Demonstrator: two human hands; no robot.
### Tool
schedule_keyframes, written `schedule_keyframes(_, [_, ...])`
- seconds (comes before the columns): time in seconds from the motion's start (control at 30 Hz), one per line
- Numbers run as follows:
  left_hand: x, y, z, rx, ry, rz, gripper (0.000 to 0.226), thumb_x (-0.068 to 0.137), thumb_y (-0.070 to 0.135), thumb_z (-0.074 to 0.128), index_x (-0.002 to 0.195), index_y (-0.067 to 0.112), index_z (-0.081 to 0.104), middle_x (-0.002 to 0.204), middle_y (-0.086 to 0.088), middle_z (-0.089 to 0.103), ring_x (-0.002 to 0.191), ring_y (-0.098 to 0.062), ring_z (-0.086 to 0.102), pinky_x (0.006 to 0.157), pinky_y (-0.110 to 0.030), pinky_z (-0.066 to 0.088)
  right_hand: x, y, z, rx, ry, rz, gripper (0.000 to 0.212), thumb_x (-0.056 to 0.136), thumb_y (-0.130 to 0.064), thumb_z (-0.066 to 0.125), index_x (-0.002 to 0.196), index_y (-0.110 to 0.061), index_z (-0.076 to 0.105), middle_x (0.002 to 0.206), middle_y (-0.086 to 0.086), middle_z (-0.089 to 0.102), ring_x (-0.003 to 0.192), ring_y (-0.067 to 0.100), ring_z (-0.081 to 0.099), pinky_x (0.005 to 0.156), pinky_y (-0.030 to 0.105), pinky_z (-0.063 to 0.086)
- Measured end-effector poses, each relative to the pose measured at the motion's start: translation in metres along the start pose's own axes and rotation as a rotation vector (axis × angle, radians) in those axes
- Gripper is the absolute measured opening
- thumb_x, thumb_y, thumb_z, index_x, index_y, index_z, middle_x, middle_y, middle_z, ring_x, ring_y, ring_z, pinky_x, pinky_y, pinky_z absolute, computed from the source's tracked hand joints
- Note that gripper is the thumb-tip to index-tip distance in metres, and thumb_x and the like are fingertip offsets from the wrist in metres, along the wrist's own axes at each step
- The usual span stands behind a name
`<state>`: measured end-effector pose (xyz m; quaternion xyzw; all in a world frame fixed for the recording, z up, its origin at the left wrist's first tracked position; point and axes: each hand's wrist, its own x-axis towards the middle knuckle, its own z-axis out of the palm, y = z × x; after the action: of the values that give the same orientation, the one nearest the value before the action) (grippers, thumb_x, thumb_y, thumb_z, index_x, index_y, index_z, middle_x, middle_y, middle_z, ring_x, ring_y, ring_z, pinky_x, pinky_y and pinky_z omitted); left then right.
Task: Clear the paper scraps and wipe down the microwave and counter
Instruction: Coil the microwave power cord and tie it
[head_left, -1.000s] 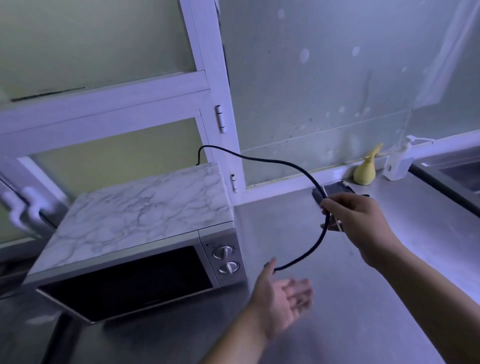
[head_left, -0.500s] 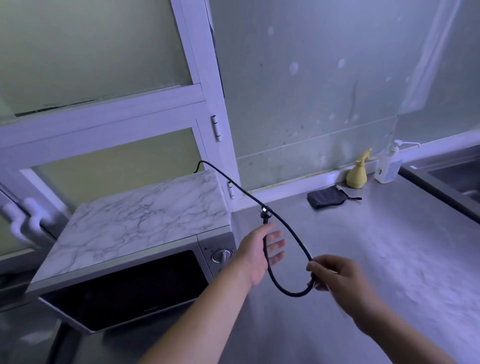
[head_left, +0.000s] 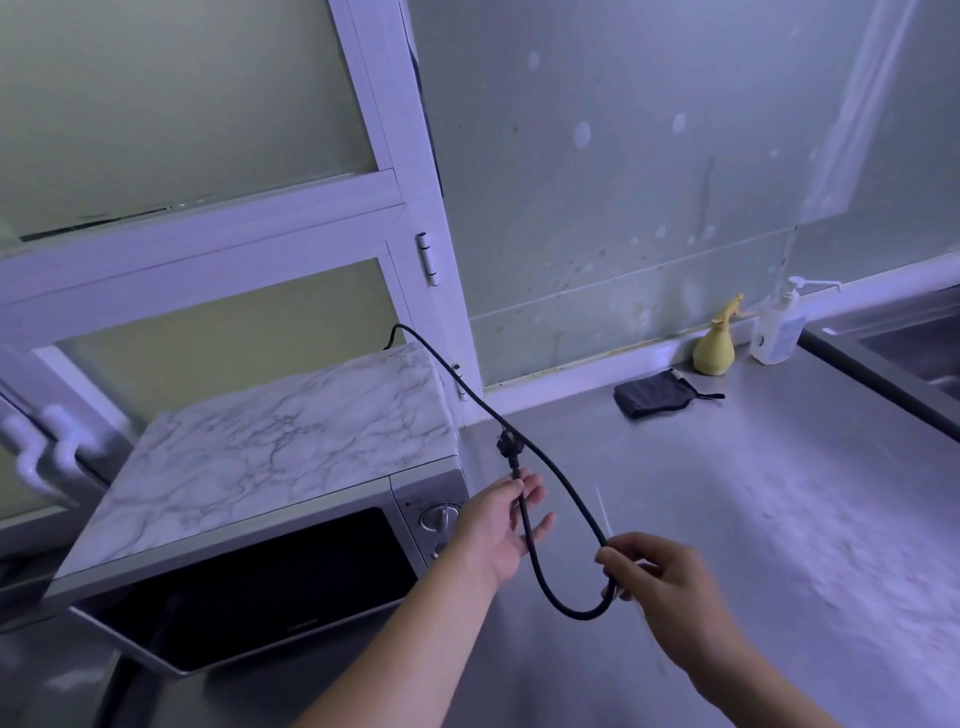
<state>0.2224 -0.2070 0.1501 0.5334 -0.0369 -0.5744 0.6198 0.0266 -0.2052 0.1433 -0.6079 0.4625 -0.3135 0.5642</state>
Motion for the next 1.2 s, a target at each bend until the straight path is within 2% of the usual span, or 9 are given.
schedule_keyframes(0.1, [0.001, 0.0, -0.003, 0.038, 0.007, 0.008, 0.018, 0.101, 0.005, 0.053, 0.113, 0.006, 0.067, 0.093, -0.007, 0.076, 0.088, -0.018, 0.072, 0.077, -0.044, 0.06, 0.002, 0.001, -0.003, 0.022, 0.019, 0.0, 0.021, 0.09, -0.016, 0.072, 0.074, -0.028, 0.076, 0.064, 0.006, 0.07, 0.059, 0.012, 0.061, 0.068, 0.035, 0.049])
schedule_keyframes(0.2, [0.0, 0.0, -0.006, 0.068, 0.004, 0.001, 0.016, 0.099, 0.003, 0.055, 0.107, 0.007, 0.068, 0.088, -0.006, 0.076, 0.08, -0.016, 0.073, 0.071, -0.042, 0.062, 0.002, 0.002, -0.003, 0.028, 0.017, -0.013, 0.02, 0.09, -0.018, 0.071, 0.077, -0.031, 0.076, 0.064, 0.006, 0.07, 0.059, 0.012, 0.062, 0.069, 0.037, 0.049])
schedule_keyframes(0.3, [0.0, 0.0, -0.008, 0.082, 0.008, 0.007, 0.016, 0.099, 0.002, 0.056, 0.108, 0.005, 0.068, 0.09, -0.007, 0.076, 0.082, -0.018, 0.073, 0.066, -0.041, 0.062, 0.004, 0.003, 0.0, 0.029, 0.015, -0.022, 0.019, 0.09, -0.018, 0.072, 0.077, -0.031, 0.076, 0.064, 0.005, 0.07, 0.06, 0.013, 0.062, 0.067, 0.036, 0.048])
schedule_keyframes(0.6, [-0.004, 0.002, -0.003, 0.117, -0.061, 0.034, 0.019, 0.098, 0.001, 0.056, 0.112, 0.003, 0.07, 0.099, -0.011, 0.076, 0.085, -0.021, 0.073, 0.067, -0.041, 0.062, 0.006, 0.015, 0.0, 0.052, 0.013, 0.059, 0.022, 0.09, -0.013, 0.071, 0.072, -0.024, 0.077, 0.063, 0.008, 0.069, 0.057, 0.011, 0.059, 0.068, 0.035, 0.05])
schedule_keyframes(0.67, [-0.005, 0.003, 0.0, 0.108, -0.094, 0.036, 0.02, 0.099, 0.001, 0.056, 0.113, 0.002, 0.07, 0.103, -0.012, 0.076, 0.089, -0.022, 0.074, 0.071, -0.04, 0.062, 0.006, 0.016, 0.001, 0.05, 0.0, 0.066, 0.021, 0.09, -0.014, 0.072, 0.071, -0.022, 0.077, 0.062, 0.007, 0.069, 0.056, 0.012, 0.056, 0.066, 0.034, 0.047])
schedule_keyframes(0.8, [-0.008, 0.006, 0.006, 0.059, -0.153, 0.004, 0.022, 0.101, 0.003, 0.053, 0.116, 0.003, 0.068, 0.103, -0.01, 0.075, 0.095, -0.021, 0.073, 0.087, -0.037, 0.057, 0.004, 0.017, 0.007, 0.06, -0.016, 0.05, 0.021, 0.09, -0.014, 0.071, 0.073, -0.025, 0.077, 0.061, 0.008, 0.07, 0.054, 0.009, 0.054, 0.062, 0.03, 0.043])
schedule_keyframes(0.93, [-0.008, 0.013, 0.012, -0.039, -0.188, -0.035, 0.02, 0.102, 0.004, 0.047, 0.11, 0.002, 0.065, 0.11, -0.015, 0.071, 0.102, -0.027, 0.069, 0.095, -0.039, 0.051, 0.005, 0.021, 0.01, 0.069, 0.002, 0.041, 0.021, 0.09, -0.013, 0.071, 0.072, -0.024, 0.077, 0.06, 0.006, 0.069, 0.053, 0.008, 0.055, 0.058, 0.025, 0.045])
schedule_keyframes(1.03, [-0.007, 0.021, 0.017, 0.017, -0.201, -0.055, 0.015, 0.101, 0.011, 0.051, 0.1, 0.006, 0.066, 0.105, -0.013, 0.071, 0.097, -0.027, 0.07, 0.086, -0.036, 0.052, 0.007, 0.025, 0.011, 0.059, -0.016, 0.041, 0.021, 0.09, -0.014, 0.072, 0.072, -0.023, 0.077, 0.06, 0.005, 0.068, 0.052, 0.009, 0.055, 0.054, 0.018, 0.045])
schedule_keyframes(1.2, [-0.003, 0.022, 0.019, 0.143, -0.229, 0.025, 0.005, 0.1, 0.013, 0.057, 0.098, 0.011, 0.062, 0.097, -0.01, 0.069, 0.095, -0.025, 0.069, 0.077, -0.032, 0.052, 0.018, 0.024, 0.009, 0.051, -0.109, 0.098, 0.017, 0.09, -0.016, 0.071, 0.074, -0.015, 0.077, 0.062, 0.007, 0.069, 0.059, 0.015, 0.06, 0.065, 0.029, 0.048])
